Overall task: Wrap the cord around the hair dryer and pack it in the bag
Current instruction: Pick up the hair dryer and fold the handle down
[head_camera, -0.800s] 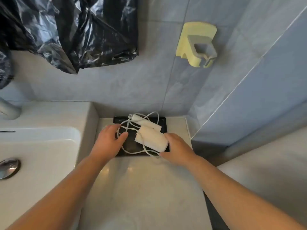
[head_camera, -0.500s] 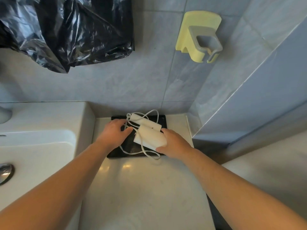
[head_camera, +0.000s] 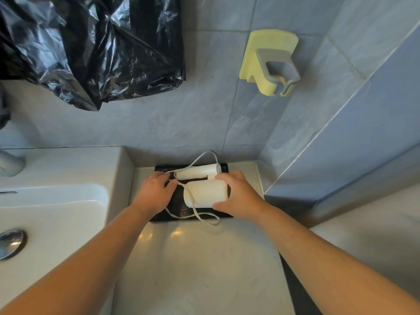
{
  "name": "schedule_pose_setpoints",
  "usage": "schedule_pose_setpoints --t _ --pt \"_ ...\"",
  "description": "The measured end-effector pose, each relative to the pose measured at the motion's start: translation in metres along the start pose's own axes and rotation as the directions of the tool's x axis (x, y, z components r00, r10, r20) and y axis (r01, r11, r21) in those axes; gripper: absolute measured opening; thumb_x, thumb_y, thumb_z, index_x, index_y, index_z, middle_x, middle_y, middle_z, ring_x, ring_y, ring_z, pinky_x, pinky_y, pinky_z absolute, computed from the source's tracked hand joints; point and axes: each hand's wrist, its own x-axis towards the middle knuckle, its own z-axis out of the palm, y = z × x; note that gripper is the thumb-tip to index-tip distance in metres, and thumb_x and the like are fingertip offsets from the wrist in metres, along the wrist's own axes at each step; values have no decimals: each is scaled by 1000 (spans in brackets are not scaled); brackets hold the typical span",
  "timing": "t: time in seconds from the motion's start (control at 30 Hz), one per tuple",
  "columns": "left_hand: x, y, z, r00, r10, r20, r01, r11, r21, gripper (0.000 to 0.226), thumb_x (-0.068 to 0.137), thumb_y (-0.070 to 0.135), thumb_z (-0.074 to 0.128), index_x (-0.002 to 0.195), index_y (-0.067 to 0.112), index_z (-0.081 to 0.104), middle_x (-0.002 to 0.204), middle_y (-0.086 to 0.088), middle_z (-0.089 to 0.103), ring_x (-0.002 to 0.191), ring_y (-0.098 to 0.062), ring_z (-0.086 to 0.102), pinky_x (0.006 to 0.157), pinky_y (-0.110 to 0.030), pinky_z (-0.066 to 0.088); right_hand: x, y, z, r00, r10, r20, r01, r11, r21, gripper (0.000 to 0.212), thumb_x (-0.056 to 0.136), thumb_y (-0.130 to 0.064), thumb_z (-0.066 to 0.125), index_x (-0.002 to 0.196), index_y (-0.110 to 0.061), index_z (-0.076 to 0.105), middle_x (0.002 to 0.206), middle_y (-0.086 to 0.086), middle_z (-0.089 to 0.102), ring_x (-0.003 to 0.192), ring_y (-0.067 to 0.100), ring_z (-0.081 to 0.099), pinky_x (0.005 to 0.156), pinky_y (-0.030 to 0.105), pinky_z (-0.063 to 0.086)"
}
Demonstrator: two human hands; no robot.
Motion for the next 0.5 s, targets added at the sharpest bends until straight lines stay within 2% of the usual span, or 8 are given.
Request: schedule_pose_setpoints --t 0.17,0.27,0.33,0.43,0.5 --pt "-19 3 -11 998 -63 -13 63 996 -57 56 101 42 43 148 11 41 149 -11 42 134 -29 41 113 -45 36 -25 -18 -26 997 -61 -54 67 993 101 71 73 -23 78 134 -34 43 126 -18 33 110 7 42 89 19 43" --pt "-37 10 -20 998 -51 -40 47 994 -95 53 100 39 46 146 12 45 148 -10 43 133 -28 43 113 -44 36 -39 -30 -45 993 -91 -73 105 972 210 65 70 -11 77 122 -39 52 125 -18 36 108 0 43 80 12 41" --pt "-51 21 -28 990 42 -133 -59 991 -124 43 100 34 48 136 12 56 140 -8 52 128 -25 49 107 -39 40 -50 -38 -58 989 -127 -79 143 957 252 64 67 -8 78 115 -43 54 126 -19 38 110 -3 43 80 11 39" --pt "-76 48 -44 946 193 -259 -253 941 -224 27 101 27 49 118 15 66 115 2 62 109 -19 58 91 -34 45 -68 -51 -77 978 -184 -96 205 929 308 64 61 -10 80 108 -46 57 125 -20 41 115 6 47 86 20 40" --pt "-92 68 -57 942 229 -245 -299 904 -307 32 101 34 48 126 21 62 119 8 61 108 -12 56 91 -32 44 -85 -62 -89 972 -220 -84 235 911 337 64 60 -9 80 109 -44 59 125 -23 43 115 5 48 89 22 42"
